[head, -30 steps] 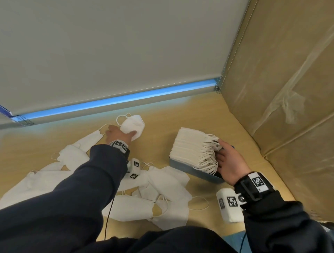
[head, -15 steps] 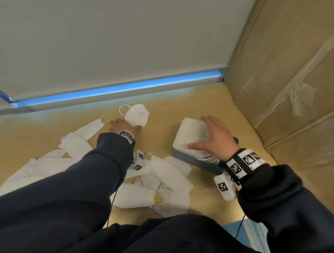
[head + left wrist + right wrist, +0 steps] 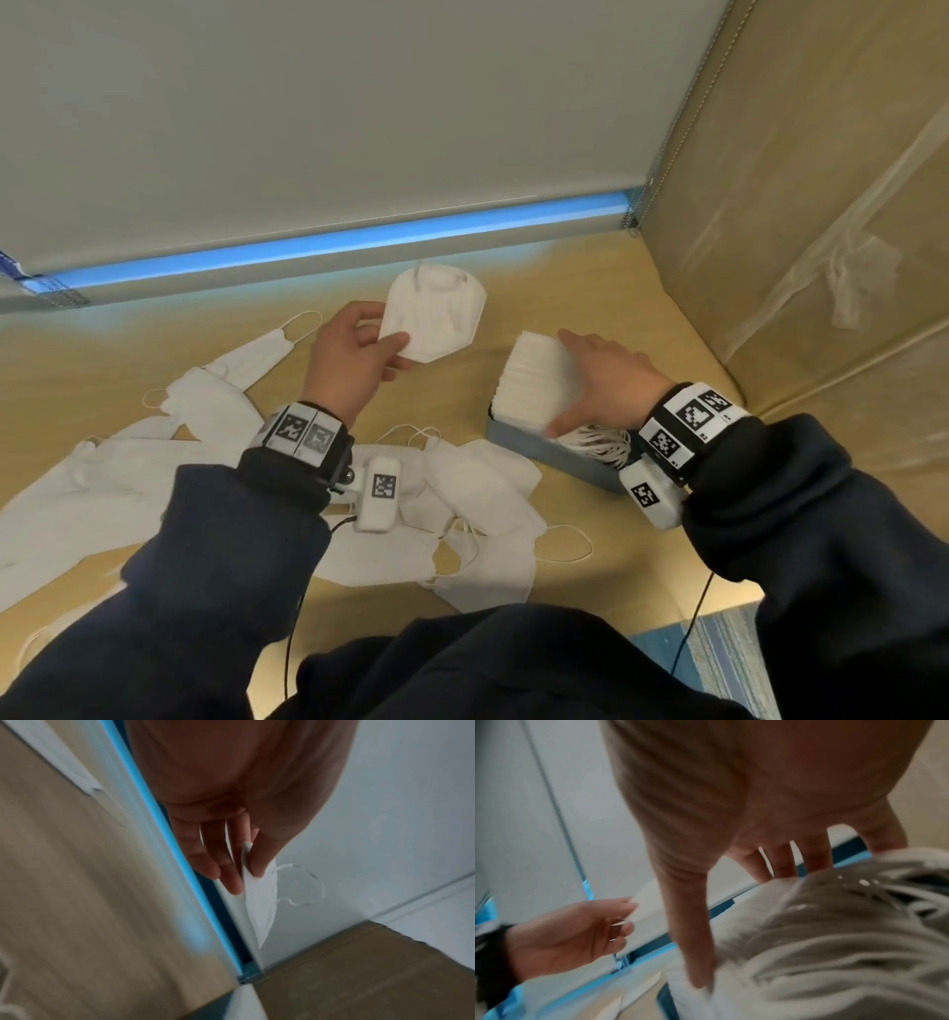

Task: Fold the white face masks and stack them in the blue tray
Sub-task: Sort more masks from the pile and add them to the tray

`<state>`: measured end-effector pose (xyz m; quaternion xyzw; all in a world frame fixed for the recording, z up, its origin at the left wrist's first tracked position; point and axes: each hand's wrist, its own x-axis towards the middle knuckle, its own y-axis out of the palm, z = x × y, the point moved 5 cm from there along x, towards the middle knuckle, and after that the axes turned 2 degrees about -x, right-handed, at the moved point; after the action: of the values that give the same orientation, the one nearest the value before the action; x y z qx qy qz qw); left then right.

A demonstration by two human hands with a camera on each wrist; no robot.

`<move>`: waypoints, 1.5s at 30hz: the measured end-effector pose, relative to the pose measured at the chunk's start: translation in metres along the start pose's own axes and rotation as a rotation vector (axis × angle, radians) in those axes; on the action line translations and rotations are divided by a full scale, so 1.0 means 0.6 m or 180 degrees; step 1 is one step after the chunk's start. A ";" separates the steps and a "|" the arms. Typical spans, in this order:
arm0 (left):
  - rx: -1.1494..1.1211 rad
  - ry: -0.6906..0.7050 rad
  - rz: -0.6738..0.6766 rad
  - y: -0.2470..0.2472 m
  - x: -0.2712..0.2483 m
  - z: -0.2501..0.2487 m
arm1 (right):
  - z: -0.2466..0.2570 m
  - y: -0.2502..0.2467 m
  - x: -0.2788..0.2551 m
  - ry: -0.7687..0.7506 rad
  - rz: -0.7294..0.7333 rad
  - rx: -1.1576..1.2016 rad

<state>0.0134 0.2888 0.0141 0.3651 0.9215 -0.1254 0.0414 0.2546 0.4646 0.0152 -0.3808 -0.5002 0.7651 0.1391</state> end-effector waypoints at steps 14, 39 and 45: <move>0.2532 0.2560 0.2044 0.173 -0.115 -0.077 | -0.015 -0.019 0.017 0.0009 -0.0093 0.0663; 0.2577 0.2586 0.1940 0.173 -0.062 0.005 | -0.091 0.083 -0.132 0.0951 -0.0645 0.4036; 0.0741 0.0073 0.1395 0.146 -0.035 0.020 | -0.063 0.083 -0.097 0.1123 0.0315 0.3985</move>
<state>0.0881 0.3332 -0.0116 0.5600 0.8001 -0.2147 0.0148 0.3297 0.4319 -0.0105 -0.3703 0.0886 0.8433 0.3793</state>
